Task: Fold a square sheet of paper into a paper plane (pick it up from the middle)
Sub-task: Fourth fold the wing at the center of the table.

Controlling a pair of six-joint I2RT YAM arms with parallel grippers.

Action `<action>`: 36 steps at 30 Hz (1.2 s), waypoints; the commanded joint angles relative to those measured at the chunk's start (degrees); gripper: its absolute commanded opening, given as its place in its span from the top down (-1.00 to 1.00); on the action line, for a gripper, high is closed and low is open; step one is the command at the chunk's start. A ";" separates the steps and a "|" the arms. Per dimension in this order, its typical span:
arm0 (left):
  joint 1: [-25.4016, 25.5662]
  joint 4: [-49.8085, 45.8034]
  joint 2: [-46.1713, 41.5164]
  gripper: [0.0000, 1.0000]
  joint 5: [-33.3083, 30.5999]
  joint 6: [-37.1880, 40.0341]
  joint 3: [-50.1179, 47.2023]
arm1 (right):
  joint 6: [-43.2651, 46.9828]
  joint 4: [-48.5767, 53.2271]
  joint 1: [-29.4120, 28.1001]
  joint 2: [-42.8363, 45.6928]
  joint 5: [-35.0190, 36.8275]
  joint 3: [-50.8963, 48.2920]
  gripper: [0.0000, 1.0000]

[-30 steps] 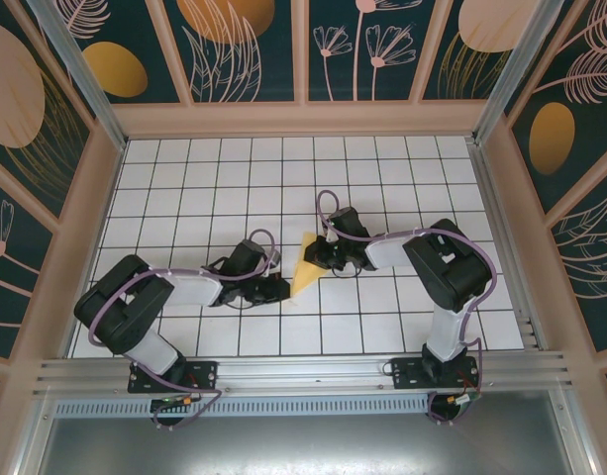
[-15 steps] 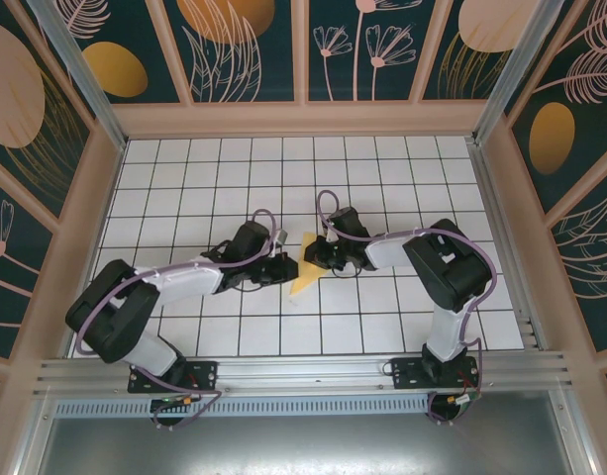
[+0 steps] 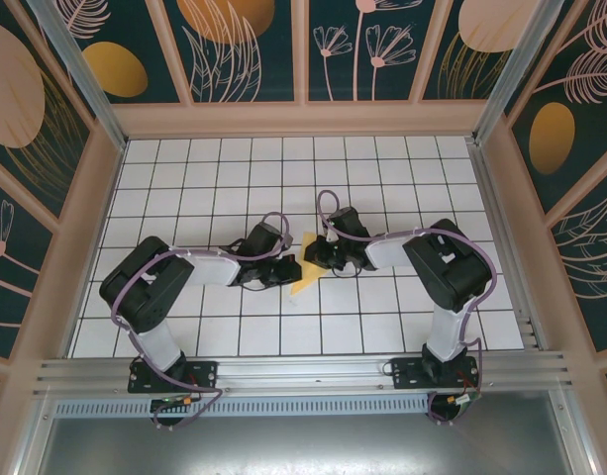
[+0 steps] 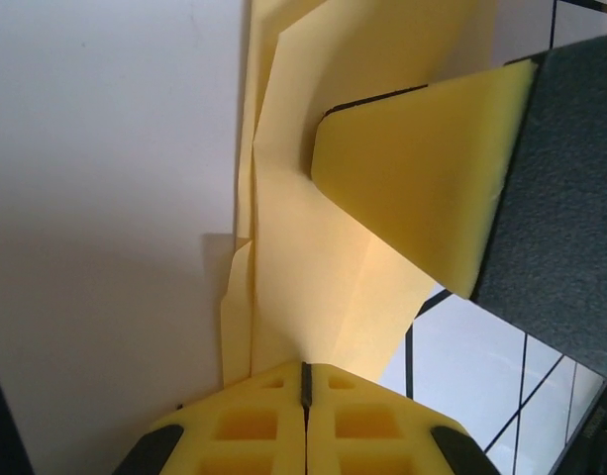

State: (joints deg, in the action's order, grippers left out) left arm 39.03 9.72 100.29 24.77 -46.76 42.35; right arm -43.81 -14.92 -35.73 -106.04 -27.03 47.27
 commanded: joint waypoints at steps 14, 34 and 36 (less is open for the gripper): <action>0.04 -7.96 2.70 1.00 -7.90 0.09 -0.36 | 4.28 2.34 2.36 7.37 -2.69 1.42 0.79; 0.08 -11.23 3.79 1.00 -9.03 2.79 0.63 | 3.21 2.11 0.32 -2.72 4.16 1.42 0.90; 0.04 -11.69 4.02 1.00 -9.31 3.21 0.76 | 3.47 2.17 1.13 -2.35 4.34 1.96 0.90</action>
State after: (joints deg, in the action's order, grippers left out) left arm 39.40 6.24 100.66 23.27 -45.84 44.18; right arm -40.99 -14.74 -36.18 -107.02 -28.14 48.42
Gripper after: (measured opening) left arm 0.067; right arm 0.052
